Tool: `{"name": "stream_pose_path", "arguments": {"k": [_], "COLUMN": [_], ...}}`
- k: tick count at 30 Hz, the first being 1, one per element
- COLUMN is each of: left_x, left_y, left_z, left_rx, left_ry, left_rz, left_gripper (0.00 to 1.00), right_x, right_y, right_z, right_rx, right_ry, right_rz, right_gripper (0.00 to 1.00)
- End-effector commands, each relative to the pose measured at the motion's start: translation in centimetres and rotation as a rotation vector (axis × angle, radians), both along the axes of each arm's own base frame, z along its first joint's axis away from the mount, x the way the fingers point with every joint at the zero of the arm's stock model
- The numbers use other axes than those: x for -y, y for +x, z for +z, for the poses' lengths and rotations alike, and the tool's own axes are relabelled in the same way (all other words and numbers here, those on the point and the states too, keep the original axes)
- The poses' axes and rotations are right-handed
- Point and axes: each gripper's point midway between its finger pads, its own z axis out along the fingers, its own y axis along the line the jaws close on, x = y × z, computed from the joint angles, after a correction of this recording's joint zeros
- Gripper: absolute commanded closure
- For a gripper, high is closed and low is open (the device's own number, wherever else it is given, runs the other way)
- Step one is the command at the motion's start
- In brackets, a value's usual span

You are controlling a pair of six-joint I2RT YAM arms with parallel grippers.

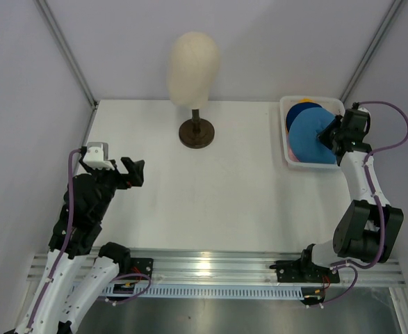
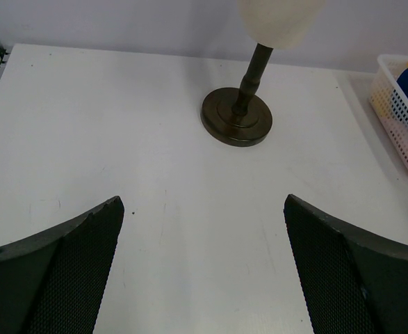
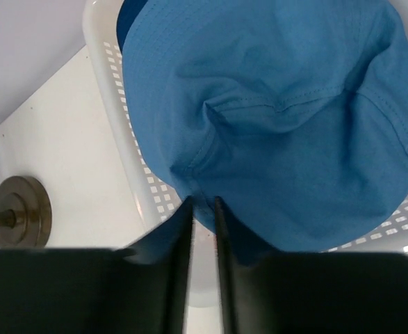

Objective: Stack the hats

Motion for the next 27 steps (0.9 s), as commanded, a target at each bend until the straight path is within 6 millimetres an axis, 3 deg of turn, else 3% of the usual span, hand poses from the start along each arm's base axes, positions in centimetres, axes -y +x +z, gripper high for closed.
{"name": "stream_pose_path", "arguments": {"k": [1,3,6,9,12,13,15,17,18,20,22,25,26,27], "left_x": [-0.3,-0.4,-0.3,-0.2,0.3,0.4,1.0,1.7,2.2,3.8,5.4,6.7,7.1,7.6], "left_y": [0.4,0.4,0.5,0.5,0.6,0.7,0.7,1.0,1.0,1.9,2.6,5.0,6.1,7.3], "left_z": [0.4,0.5,0.2,0.2,0.1,0.0,0.2,-0.1,0.8,0.5,1.9,2.1,2.9,2.1], "left_rx": [0.021,0.024,0.016,0.014,0.008,0.005,-0.001,-0.047,-0.048,-0.105,-0.121,-0.18,-0.156,-0.178], "left_ry": [0.023,0.022,0.029,0.03,0.03,0.03,0.023,-0.03,-0.065,-0.16,-0.252,-0.378,-0.434,-0.453], "left_rz": [0.015,0.018,0.015,0.007,-0.013,-0.021,-0.049,-0.058,-0.074,-0.101,-0.143,-0.111,-0.105,-0.095], "left_gripper": [0.0,0.01,0.01,0.01,0.01,0.01,0.01,0.0,0.0,0.0,0.0,0.01,0.01,0.0], "right_x": [0.1,0.0,-0.1,0.1,0.0,-0.5,-1.2,-2.6,-3.2,-5.3,-7.1,-11.0,-13.4,-14.4], "right_y": [0.6,0.8,0.6,-0.2,-1.4,-2.1,-2.6,-3.3,-3.6,-3.9,-3.7,-2.9,-2.3,-2.0], "right_z": [3.4,3.9,4.2,4.3,6.3,7.8,9.5,12.2,13.1,15.1,16.6,17.6,16.9,16.9], "right_rx": [0.112,0.129,0.114,0.099,0.139,0.178,0.229,0.311,0.339,0.409,0.466,0.519,0.507,0.512], "right_ry": [-0.04,-0.044,-0.049,-0.067,-0.09,-0.089,-0.085,-0.087,-0.092,-0.098,-0.092,-0.031,0.0,0.019], "right_rz": [0.021,0.031,0.045,0.031,0.029,0.042,0.069,0.118,0.135,0.188,0.233,0.325,0.379,0.398], "right_gripper": [0.85,0.97,0.9,0.49,0.34,0.24,0.19,0.12,0.08,0.05,0.03,0.03,0.04,0.04]}}
